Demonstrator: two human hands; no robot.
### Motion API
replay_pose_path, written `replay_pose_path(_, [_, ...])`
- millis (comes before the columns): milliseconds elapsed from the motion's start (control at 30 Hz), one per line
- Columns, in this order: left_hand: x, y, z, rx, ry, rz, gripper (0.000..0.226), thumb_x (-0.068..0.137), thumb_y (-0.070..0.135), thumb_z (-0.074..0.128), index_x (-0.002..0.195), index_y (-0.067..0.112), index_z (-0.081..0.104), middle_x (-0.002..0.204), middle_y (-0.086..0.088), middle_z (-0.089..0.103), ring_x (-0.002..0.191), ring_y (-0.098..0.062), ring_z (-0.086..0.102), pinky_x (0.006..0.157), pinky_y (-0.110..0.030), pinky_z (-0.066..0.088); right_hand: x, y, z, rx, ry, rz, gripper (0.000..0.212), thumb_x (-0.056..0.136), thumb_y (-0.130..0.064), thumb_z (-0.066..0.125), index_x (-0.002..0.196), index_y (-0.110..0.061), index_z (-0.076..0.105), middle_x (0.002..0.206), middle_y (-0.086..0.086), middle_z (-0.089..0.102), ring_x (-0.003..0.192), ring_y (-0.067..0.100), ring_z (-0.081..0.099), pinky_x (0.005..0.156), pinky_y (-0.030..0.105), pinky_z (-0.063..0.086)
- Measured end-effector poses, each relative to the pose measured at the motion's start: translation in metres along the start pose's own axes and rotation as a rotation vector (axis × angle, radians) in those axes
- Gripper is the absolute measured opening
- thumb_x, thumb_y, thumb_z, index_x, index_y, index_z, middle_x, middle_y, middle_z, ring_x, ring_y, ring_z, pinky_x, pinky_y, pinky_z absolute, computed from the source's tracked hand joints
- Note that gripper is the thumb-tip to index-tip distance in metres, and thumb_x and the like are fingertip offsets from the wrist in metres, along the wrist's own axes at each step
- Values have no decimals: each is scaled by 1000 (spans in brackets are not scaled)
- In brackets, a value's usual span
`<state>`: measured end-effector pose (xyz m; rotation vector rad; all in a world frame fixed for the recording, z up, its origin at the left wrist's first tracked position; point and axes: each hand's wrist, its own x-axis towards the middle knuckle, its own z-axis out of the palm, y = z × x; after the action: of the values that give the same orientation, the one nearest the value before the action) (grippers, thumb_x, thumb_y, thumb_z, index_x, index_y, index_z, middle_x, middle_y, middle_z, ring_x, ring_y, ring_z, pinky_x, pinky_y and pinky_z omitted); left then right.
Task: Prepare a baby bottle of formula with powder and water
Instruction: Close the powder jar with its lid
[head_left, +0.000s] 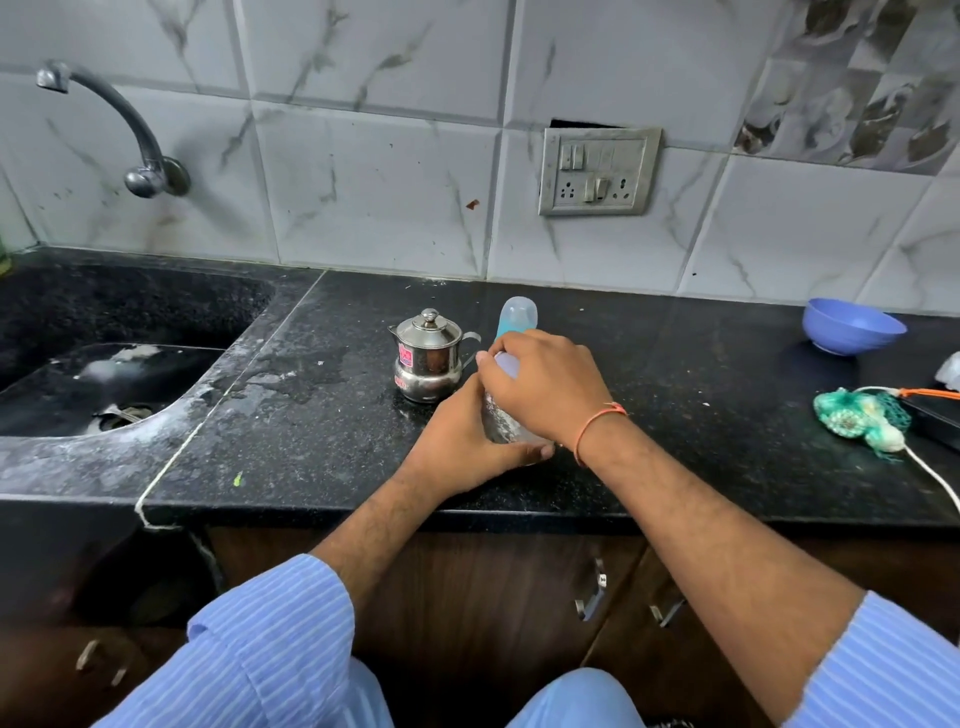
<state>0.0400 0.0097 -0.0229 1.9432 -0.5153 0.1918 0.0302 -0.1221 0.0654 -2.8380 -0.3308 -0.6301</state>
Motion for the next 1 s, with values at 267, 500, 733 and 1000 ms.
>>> replay_pose_path(267, [7, -8, -12, -155, -144, -74, 85, 75, 17, 103, 145, 19, 56, 132, 0, 78, 126, -15, 75, 112, -44, 59, -3, 30, -8, 531, -97, -183, 20, 92, -39, 68, 102, -29, 82, 101, -18, 78, 100, 2, 71, 93, 32, 58])
replay_pose_path(500, [-6, 1, -1, -64, -42, -5, 83, 80, 31, 98, 147, 21, 52, 135, 10, 73, 126, 1, 69, 105, -21, 55, -5, 1, -2, 313, -30, 17, 22, 93, -47, 62, 98, -34, 79, 103, -10, 78, 98, 16, 70, 90, 34, 56])
replay_pose_path(733, [-17, 10, 2, -45, 7, -67, 85, 70, 41, 100, 140, 30, 52, 128, 16, 74, 116, 11, 69, 95, -13, 55, -9, -11, 1, 146, 35, 71, 26, 97, -48, 57, 101, -30, 76, 105, -3, 74, 97, 25, 68, 80, 33, 48])
replay_pose_path(1000, [-3, 10, -18, -127, -163, -87, 54, 71, 8, 102, 117, 14, 75, 108, -4, 84, 108, -19, 81, 95, -38, 65, -10, 1, -5, 412, -31, -49, 22, 86, -48, 68, 98, -35, 82, 99, -18, 78, 95, 5, 71, 91, 35, 59])
